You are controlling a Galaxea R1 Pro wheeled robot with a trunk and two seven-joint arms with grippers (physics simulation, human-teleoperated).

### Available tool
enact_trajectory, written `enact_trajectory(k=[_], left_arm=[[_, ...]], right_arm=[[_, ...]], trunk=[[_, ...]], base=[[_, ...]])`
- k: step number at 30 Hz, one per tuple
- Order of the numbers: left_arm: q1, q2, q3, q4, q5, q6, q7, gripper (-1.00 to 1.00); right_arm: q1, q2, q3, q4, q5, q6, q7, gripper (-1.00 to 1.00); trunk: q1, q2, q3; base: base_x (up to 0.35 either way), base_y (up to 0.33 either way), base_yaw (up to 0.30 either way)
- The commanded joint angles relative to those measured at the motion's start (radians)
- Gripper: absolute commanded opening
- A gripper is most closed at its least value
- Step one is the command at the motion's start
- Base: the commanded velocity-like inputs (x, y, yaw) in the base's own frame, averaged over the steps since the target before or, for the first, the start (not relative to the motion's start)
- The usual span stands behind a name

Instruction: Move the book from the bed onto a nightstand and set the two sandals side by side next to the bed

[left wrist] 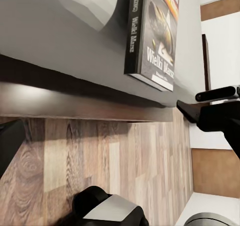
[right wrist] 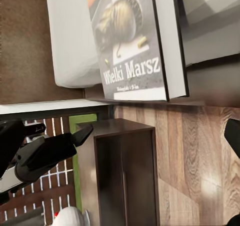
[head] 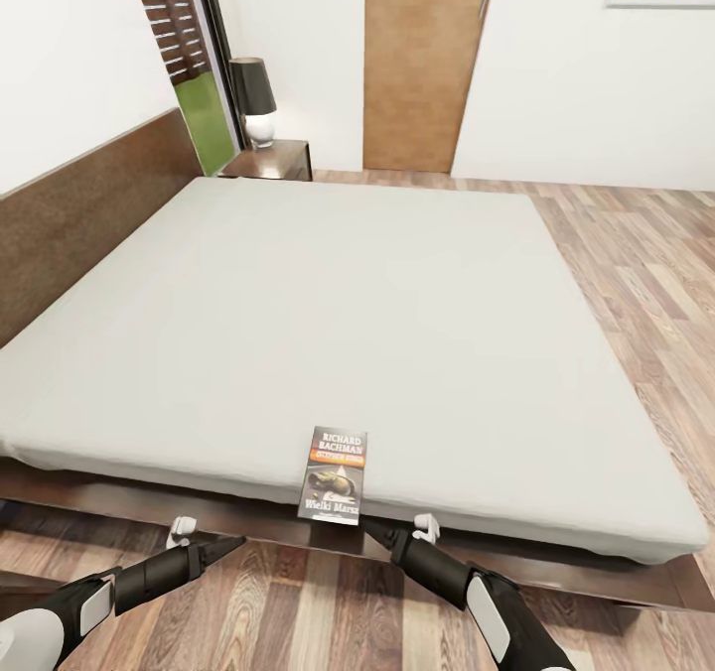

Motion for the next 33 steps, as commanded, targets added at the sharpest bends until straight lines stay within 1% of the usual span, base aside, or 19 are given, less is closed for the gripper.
enact_trajectory(k=[1,4,8,12,20,33], left_arm=[[0.000,0.000,-0.005,0.000,0.007,0.006,-0.003,1.00],[0.000,0.000,-0.005,0.000,0.007,0.006,-0.003,1.00],[0.000,0.000,-0.005,0.000,0.007,0.006,-0.003,1.00],[0.000,0.000,-0.005,0.000,0.007,0.006,-0.003,1.00],[0.000,0.000,-0.005,0.000,0.007,0.006,-0.003,1.00],[0.000,0.000,-0.005,0.000,0.007,0.006,-0.003,1.00]], right_arm=[[0.000,0.001,-0.005,0.000,-0.009,0.008,0.003,1.00],[0.000,0.001,-0.005,0.000,-0.028,0.008,0.003,1.00],[0.000,0.001,-0.005,0.000,-0.035,0.008,0.003,1.00],[0.000,0.001,-0.005,0.000,-0.036,0.008,0.003,1.00],[0.000,0.001,-0.005,0.000,-0.036,0.008,0.004,1.00],[0.000,0.001,-0.005,0.000,-0.036,0.008,0.004,1.00]], trunk=[[0.000,0.000,-0.001],[0.000,0.000,-0.001],[0.000,0.000,-0.001],[0.000,0.000,-0.001],[0.000,0.000,-0.001],[0.000,0.000,-0.001]], base=[[0.000,0.000,0.012],[0.000,0.000,0.005],[0.000,0.000,0.001],[0.000,0.000,0.026],[0.000,0.000,0.111],[0.000,0.000,0.025]])
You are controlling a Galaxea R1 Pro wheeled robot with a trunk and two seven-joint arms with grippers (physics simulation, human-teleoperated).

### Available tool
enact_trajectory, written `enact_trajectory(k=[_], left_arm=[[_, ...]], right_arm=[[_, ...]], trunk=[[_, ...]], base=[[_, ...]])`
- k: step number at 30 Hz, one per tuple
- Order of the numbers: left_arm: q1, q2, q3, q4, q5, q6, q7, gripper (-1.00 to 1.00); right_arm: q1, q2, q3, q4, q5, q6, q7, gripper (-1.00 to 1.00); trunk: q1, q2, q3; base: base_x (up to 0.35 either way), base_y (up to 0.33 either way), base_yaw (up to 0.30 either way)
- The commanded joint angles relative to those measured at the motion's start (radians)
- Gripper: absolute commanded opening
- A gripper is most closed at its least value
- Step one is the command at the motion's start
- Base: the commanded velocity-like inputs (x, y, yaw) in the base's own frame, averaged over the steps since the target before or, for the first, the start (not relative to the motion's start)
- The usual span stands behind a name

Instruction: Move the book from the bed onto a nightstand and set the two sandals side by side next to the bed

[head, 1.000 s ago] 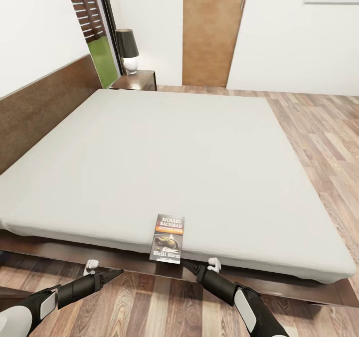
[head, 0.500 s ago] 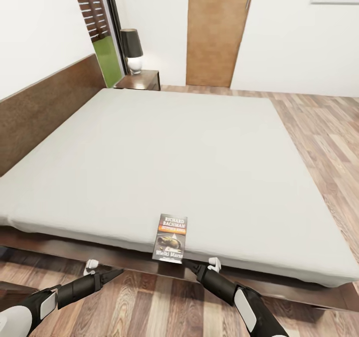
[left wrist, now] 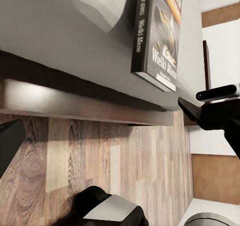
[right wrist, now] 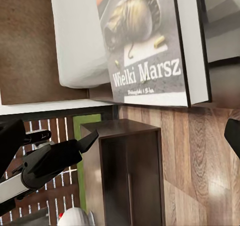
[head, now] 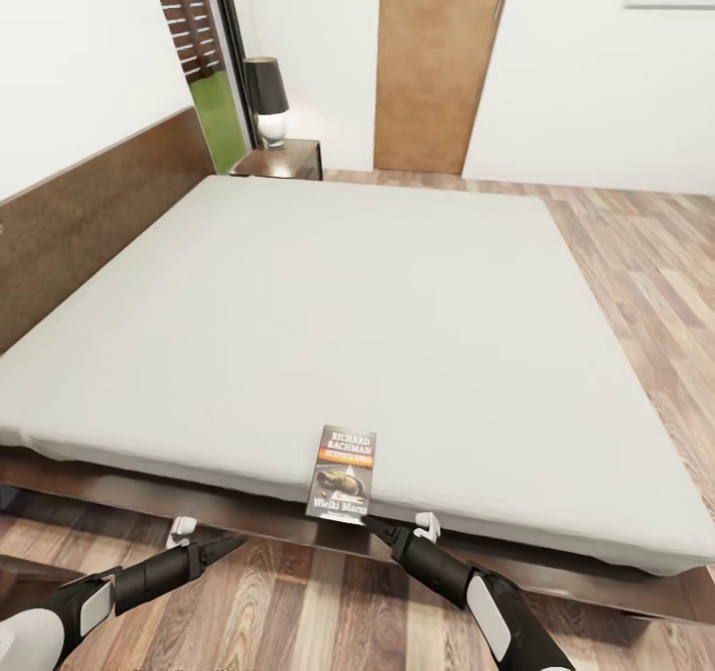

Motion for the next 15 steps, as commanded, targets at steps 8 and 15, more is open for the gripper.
enact_trajectory(k=[8,15], left_arm=[[-0.001,0.000,-0.005,0.001,0.007,0.006,-0.003,1.00],[-0.001,0.000,-0.005,0.001,0.007,0.006,-0.003,1.00]], right_arm=[[0.000,0.001,-0.005,0.000,-0.003,0.008,0.003,1.00],[0.000,0.001,-0.005,0.000,-0.003,0.008,0.003,1.00]], trunk=[[0.000,0.000,-0.001],[0.000,0.000,-0.001]], base=[[0.000,0.000,0.087],[0.002,0.000,0.006]])
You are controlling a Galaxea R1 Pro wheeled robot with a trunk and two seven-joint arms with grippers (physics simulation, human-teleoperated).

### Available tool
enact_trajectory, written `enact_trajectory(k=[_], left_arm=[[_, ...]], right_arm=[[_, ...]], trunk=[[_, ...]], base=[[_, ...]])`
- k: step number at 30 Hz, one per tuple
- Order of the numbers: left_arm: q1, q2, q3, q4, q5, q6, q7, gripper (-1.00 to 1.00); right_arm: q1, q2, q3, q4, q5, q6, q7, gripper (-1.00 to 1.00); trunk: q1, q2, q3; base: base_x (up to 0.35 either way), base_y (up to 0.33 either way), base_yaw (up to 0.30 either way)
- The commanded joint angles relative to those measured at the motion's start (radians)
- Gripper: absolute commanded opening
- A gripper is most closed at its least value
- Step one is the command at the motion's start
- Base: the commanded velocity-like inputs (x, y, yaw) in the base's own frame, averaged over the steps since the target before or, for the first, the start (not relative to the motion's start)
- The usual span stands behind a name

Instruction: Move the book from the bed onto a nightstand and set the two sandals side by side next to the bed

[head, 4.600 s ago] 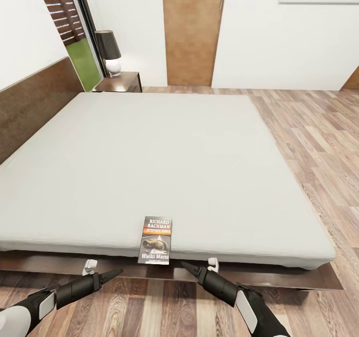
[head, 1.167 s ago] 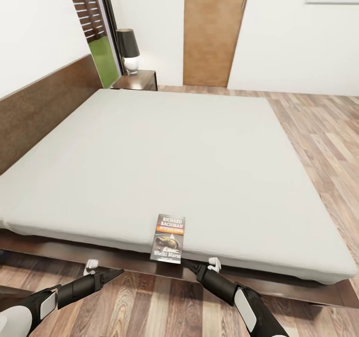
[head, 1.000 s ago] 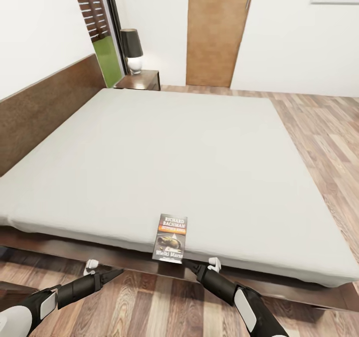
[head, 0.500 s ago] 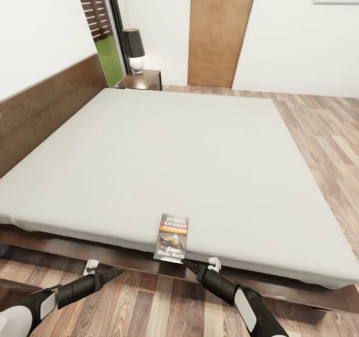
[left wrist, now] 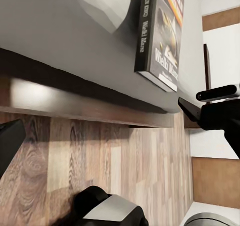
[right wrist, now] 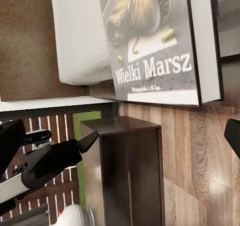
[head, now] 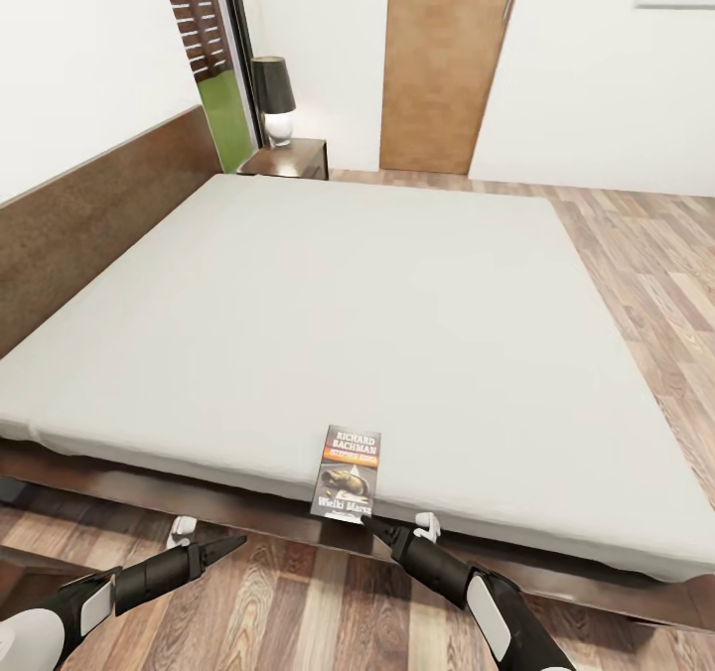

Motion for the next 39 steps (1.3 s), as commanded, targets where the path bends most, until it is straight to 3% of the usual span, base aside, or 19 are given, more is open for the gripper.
enact_trajectory(k=[1,25,31,39], left_arm=[[0.000,0.000,-0.005,0.000,0.007,0.006,-0.003,1.00],[0.000,0.000,-0.006,0.000,0.007,0.006,0.000,1.00],[0.000,0.000,-0.006,0.000,0.007,0.007,0.000,1.00],[0.000,0.000,-0.006,0.000,0.007,0.008,0.000,1.00]], right_arm=[[0.000,0.001,-0.005,0.000,-0.002,0.008,0.003,1.00],[0.000,0.001,-0.005,-0.005,-0.002,0.008,0.003,1.00],[0.000,0.001,-0.005,-0.006,-0.002,0.008,0.003,1.00],[0.000,0.001,-0.005,-0.006,-0.002,0.009,0.003,1.00]], trunk=[[0.000,0.000,-0.001],[0.000,0.000,-0.001],[0.023,-0.042,-0.019],[0.031,-0.056,-0.026]], base=[[0.093,0.000,0.001],[0.029,0.000,0.000],[0.000,0.000,0.000],[0.000,0.000,0.000]])
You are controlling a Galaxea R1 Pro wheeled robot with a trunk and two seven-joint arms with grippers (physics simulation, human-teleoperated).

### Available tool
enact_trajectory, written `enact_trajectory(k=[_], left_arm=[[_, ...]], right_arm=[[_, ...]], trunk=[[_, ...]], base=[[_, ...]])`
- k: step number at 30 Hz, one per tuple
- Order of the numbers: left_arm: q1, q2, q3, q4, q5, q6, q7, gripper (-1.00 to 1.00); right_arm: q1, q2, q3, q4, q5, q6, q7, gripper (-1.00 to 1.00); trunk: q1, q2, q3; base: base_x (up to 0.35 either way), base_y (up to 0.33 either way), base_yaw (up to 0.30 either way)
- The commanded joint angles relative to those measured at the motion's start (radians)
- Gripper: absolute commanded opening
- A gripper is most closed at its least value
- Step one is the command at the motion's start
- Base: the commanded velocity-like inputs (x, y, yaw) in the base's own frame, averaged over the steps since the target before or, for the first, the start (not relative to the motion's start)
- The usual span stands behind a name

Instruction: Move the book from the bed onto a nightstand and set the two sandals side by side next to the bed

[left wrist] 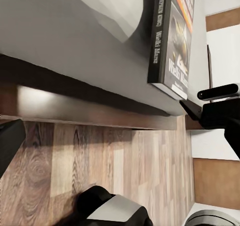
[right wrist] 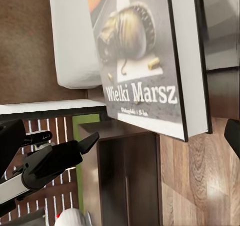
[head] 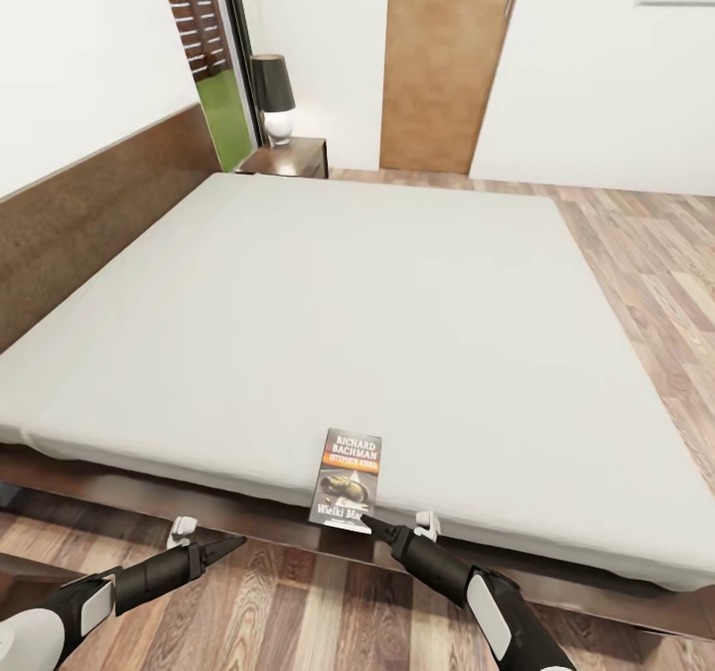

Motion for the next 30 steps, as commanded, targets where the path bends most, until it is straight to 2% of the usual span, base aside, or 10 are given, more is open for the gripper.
enact_trajectory(k=[1,6,30], left_arm=[[0.000,0.000,-0.005,0.000,0.007,0.006,-0.003,1.00],[0.000,0.000,-0.005,0.000,0.007,0.006,-0.003,1.00],[0.000,0.000,-0.005,0.000,0.007,0.006,0.001,1.00]], right_arm=[[-0.001,0.001,-0.005,0.000,-0.003,0.008,0.003,1.00],[-0.001,0.001,-0.005,0.000,-0.003,0.008,0.003,1.00],[-0.001,0.001,-0.005,0.001,-0.003,0.008,0.003,1.00]], trunk=[[0.004,-0.008,-0.004],[0.023,-0.043,-0.020],[0.023,-0.043,-0.020]], base=[[0.000,0.000,0.000],[0.000,0.000,0.000],[0.000,0.027,0.000]])
